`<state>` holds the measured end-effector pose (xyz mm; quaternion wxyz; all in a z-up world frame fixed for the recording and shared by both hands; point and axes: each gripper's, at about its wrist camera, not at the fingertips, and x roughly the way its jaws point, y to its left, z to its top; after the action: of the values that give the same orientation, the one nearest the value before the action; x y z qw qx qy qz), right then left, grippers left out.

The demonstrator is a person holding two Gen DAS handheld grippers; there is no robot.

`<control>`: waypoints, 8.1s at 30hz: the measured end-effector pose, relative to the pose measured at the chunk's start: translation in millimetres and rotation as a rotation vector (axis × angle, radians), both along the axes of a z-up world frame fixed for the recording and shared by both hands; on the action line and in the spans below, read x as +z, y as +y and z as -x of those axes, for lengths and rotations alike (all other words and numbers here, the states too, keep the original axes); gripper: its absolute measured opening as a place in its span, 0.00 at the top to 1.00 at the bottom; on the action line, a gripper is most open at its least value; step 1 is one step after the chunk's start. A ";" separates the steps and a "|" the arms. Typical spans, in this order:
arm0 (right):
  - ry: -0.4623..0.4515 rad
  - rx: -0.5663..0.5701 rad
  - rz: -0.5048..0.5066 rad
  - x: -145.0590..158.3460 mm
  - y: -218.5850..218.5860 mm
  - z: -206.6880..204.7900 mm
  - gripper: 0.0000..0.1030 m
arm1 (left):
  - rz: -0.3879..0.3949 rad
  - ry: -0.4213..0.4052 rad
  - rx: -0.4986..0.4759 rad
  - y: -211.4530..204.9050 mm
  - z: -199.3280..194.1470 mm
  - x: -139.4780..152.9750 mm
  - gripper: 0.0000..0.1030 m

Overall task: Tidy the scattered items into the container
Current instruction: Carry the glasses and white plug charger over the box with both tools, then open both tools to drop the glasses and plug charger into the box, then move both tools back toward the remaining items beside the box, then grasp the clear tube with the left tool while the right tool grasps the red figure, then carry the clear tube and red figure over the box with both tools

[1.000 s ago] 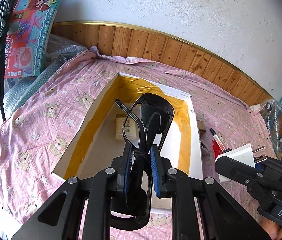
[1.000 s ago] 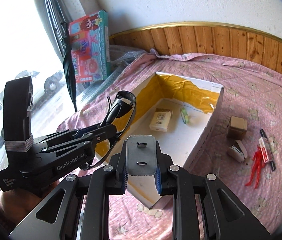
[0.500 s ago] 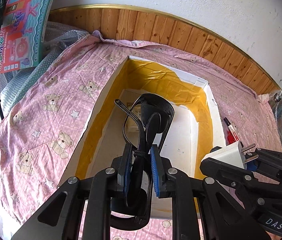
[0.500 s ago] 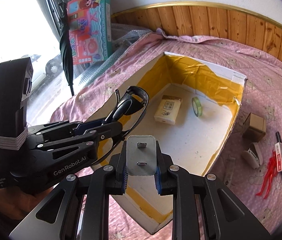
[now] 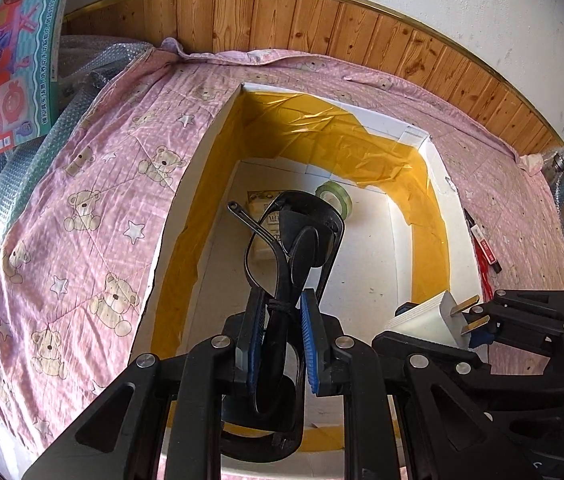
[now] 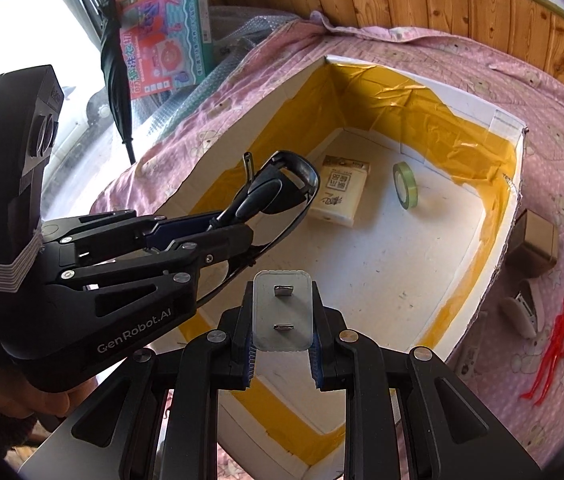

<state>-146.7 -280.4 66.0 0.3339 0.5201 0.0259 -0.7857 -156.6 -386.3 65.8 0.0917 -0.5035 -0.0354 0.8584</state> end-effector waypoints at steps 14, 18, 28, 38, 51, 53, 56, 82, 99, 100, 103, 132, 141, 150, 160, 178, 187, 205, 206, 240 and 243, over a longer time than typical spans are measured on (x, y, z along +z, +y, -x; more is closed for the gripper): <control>-0.073 0.060 -0.097 -19.6 -13.3 5.4 0.79 | -0.001 -0.137 -0.035 -9.2 14.0 -30.1 0.82; -0.085 0.065 -0.115 -23.8 -16.0 5.4 0.78 | -0.008 -0.145 -0.031 -11.0 14.6 -31.3 0.82; -0.097 -0.004 -0.039 -14.2 -0.9 8.5 0.75 | -0.005 -0.122 -0.011 -11.9 14.6 -25.0 0.71; -0.088 -0.008 0.020 -7.7 7.3 -10.2 0.75 | 0.009 -0.067 0.011 -14.2 -6.8 -8.0 0.71; -0.056 -0.026 0.069 5.8 25.3 -38.4 0.75 | 0.058 0.018 -0.004 -0.3 -42.4 14.3 0.70; -0.058 -0.034 0.081 6.5 29.0 -42.8 0.74 | 0.059 0.022 -0.004 1.2 -47.2 16.1 0.70; -0.061 -0.048 0.096 6.6 34.7 -48.6 0.74 | 0.059 0.027 -0.009 4.0 -53.3 17.7 0.70; -0.005 -0.172 0.247 18.2 105.1 -91.3 0.72 | -0.119 0.077 -0.043 45.3 -94.4 33.6 0.68; -0.036 -0.408 0.375 -19.2 222.9 -79.2 0.72 | -0.098 0.126 -0.185 158.7 -97.3 31.5 0.59; -0.035 -0.423 0.371 -22.4 229.2 -76.9 0.72 | -0.091 0.117 -0.201 167.0 -93.3 28.0 0.59; -0.039 -0.468 0.354 -33.3 247.2 -71.3 0.72 | -0.084 0.083 -0.229 188.7 -80.1 14.2 0.59; -0.027 -0.530 0.137 -111.5 288.5 25.9 0.91 | 0.043 -0.088 -0.065 229.3 11.1 -104.0 0.51; -0.065 -0.518 0.023 -100.7 344.7 -69.3 0.91 | -0.040 -0.159 -0.283 247.7 -62.6 -96.0 0.72; 0.099 -0.639 -0.068 -73.9 367.4 -111.6 0.66 | -0.041 -0.081 -0.250 247.0 -71.6 -79.5 0.48; 0.014 -0.657 0.103 -99.8 366.0 -121.6 0.72 | -0.005 -0.043 -0.227 232.9 -71.2 -98.2 0.52; 0.085 -0.686 0.038 -80.4 377.5 -150.5 0.56 | -0.109 -0.046 -0.159 227.6 -70.3 -100.9 0.52; -0.016 -0.652 -0.055 -99.2 365.5 -152.2 0.71 | -0.151 -0.067 -0.220 234.3 -60.8 -104.9 0.80; 0.050 -0.641 -0.036 -89.2 356.7 -147.5 0.73 | -0.019 -0.032 -0.312 243.0 -84.3 -102.6 0.82; 0.050 -0.642 -0.030 -87.3 356.8 -149.1 0.73 | -0.027 -0.033 -0.311 242.7 -86.1 -101.3 0.82; 0.227 -0.468 -0.027 -23.3 284.7 -178.9 0.73 | -0.146 0.136 -0.316 223.9 -136.1 -14.0 0.82; 0.240 -0.457 -0.029 -18.5 278.1 -179.3 0.73 | -0.152 0.146 -0.310 218.2 -139.8 -10.1 0.82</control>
<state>32.6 -2.3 47.5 0.1347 0.4204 -0.0415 -0.8963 -16.8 -168.1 55.6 0.2629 -0.4308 -0.0154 0.8632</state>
